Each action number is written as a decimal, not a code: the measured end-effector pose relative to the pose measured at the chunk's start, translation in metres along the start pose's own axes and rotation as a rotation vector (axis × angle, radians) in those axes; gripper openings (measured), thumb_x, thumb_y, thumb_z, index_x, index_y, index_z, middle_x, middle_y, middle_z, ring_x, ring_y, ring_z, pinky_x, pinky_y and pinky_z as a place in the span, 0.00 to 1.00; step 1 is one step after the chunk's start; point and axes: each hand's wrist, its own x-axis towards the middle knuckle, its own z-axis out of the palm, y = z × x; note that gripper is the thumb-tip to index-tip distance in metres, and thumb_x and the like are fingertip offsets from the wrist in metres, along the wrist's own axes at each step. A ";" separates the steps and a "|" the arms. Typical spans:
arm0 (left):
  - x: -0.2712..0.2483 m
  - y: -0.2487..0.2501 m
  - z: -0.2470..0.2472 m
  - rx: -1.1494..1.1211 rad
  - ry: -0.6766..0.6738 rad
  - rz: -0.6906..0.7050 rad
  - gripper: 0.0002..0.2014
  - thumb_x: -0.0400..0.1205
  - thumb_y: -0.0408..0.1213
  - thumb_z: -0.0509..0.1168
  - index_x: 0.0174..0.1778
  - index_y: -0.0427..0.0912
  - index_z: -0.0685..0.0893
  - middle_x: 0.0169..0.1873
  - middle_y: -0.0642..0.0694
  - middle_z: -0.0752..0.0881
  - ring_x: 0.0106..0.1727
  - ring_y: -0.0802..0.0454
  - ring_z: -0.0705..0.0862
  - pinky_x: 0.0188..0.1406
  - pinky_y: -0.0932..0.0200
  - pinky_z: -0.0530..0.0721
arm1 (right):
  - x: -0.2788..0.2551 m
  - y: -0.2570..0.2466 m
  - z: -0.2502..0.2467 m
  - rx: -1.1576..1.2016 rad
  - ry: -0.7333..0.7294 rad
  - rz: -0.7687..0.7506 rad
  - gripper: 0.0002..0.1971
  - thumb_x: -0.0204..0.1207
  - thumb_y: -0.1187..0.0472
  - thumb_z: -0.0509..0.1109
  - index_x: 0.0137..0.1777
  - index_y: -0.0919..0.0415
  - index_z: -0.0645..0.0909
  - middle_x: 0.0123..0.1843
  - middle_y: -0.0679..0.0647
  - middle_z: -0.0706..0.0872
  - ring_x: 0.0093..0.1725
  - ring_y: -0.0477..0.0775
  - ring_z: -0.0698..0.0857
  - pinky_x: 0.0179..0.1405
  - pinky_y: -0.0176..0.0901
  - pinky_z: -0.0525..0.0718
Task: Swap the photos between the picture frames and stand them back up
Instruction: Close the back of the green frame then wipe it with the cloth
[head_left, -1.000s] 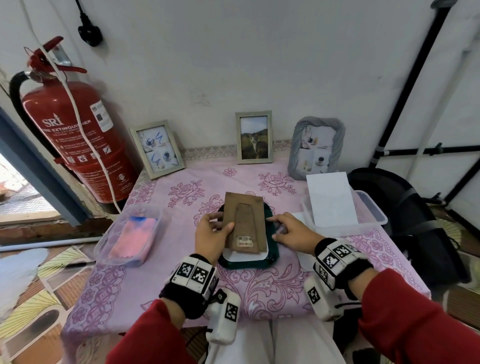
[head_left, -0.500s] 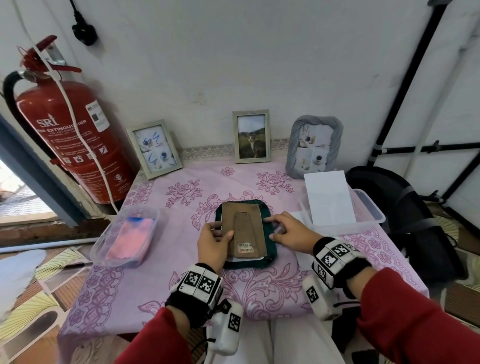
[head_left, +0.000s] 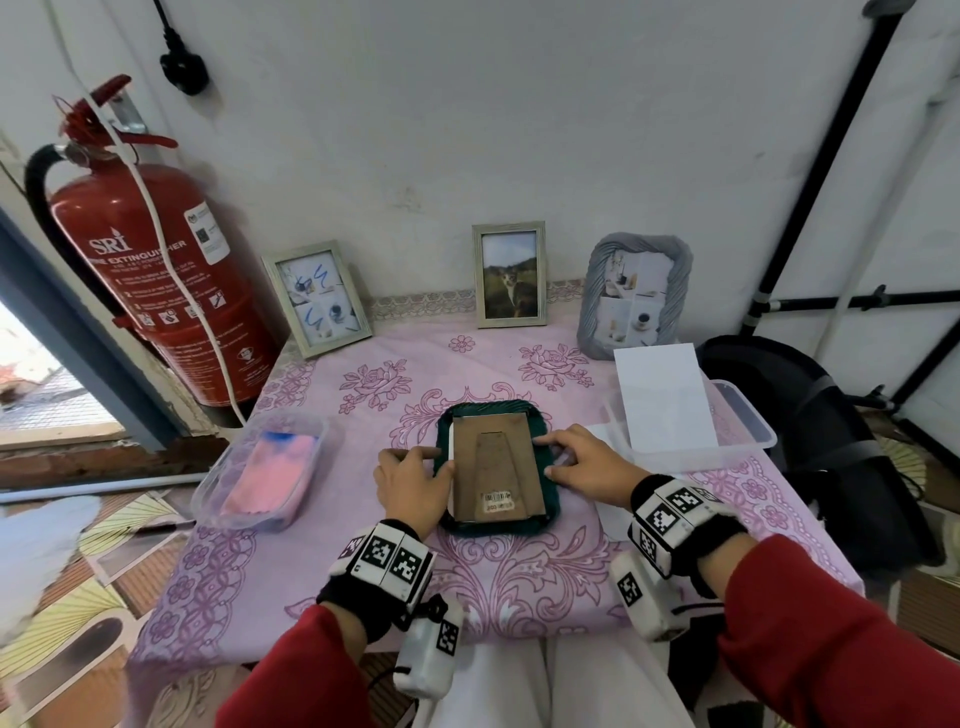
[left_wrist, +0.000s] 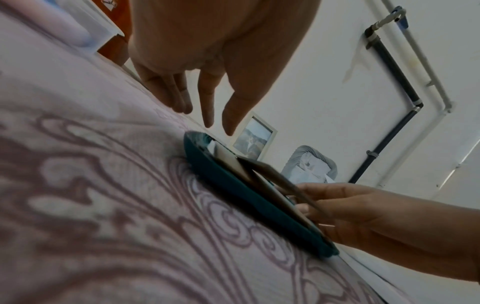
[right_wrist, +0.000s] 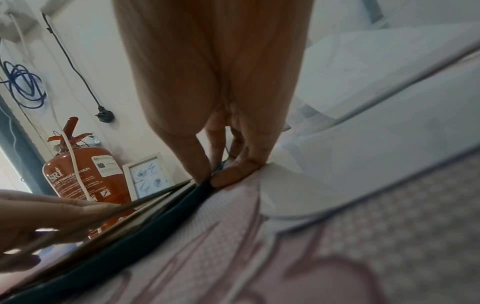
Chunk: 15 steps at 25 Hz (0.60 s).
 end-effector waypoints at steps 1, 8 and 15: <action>0.001 -0.002 0.000 0.018 -0.034 -0.004 0.16 0.79 0.44 0.66 0.62 0.45 0.82 0.65 0.39 0.69 0.71 0.40 0.66 0.71 0.52 0.65 | 0.001 0.000 0.000 0.032 0.000 0.016 0.20 0.78 0.66 0.67 0.70 0.62 0.74 0.54 0.56 0.68 0.53 0.51 0.74 0.62 0.39 0.76; 0.001 -0.009 0.004 -0.088 -0.148 0.078 0.19 0.76 0.39 0.71 0.63 0.40 0.82 0.60 0.37 0.74 0.64 0.40 0.76 0.71 0.49 0.74 | 0.000 0.004 0.000 -0.027 -0.055 0.001 0.31 0.71 0.61 0.76 0.73 0.59 0.70 0.56 0.55 0.67 0.51 0.50 0.76 0.59 0.35 0.74; 0.004 -0.011 0.000 -0.259 -0.185 0.096 0.17 0.73 0.29 0.74 0.56 0.28 0.83 0.51 0.31 0.81 0.47 0.44 0.79 0.53 0.52 0.82 | -0.001 0.000 0.001 -0.051 -0.047 -0.004 0.31 0.71 0.62 0.76 0.73 0.59 0.69 0.56 0.55 0.66 0.50 0.50 0.75 0.62 0.37 0.75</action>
